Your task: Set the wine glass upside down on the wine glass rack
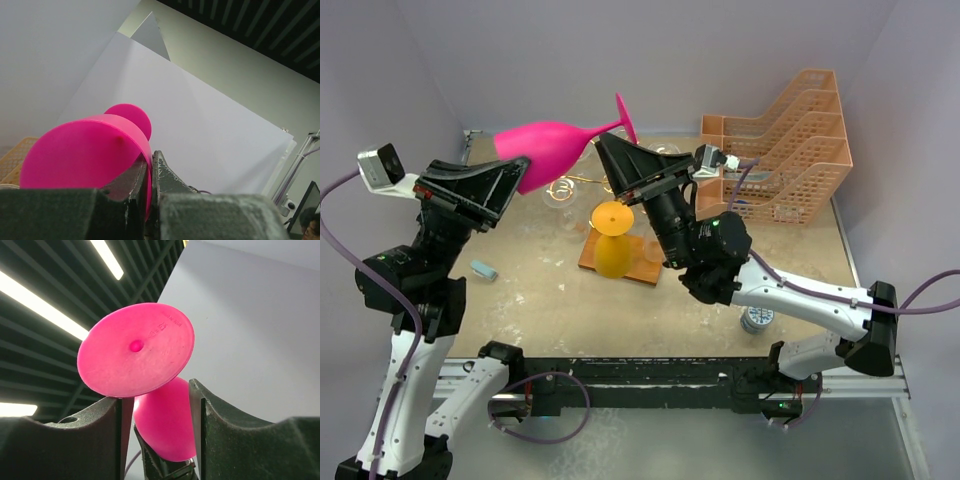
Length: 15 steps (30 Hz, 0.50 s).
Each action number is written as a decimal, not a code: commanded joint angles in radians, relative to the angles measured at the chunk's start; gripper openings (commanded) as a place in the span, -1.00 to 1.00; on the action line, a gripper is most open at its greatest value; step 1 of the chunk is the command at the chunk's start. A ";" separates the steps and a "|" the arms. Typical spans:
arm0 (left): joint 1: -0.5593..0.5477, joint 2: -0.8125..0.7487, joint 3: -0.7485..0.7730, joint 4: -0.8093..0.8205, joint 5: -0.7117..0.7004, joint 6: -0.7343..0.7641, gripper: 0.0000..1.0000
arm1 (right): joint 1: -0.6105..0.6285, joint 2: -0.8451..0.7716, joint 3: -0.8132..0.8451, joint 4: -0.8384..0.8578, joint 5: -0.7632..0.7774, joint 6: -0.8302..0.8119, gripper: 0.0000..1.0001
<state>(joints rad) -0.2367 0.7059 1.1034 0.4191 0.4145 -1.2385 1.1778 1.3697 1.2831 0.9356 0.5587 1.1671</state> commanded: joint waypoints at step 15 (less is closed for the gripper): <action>0.004 -0.003 -0.018 0.040 0.043 -0.093 -1.00 | -0.002 0.058 0.135 0.122 -0.013 -0.032 -0.03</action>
<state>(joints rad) -0.2367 0.7101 1.0924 0.4294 0.4339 -1.3018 1.1778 1.4235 1.3525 0.9962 0.5667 1.1526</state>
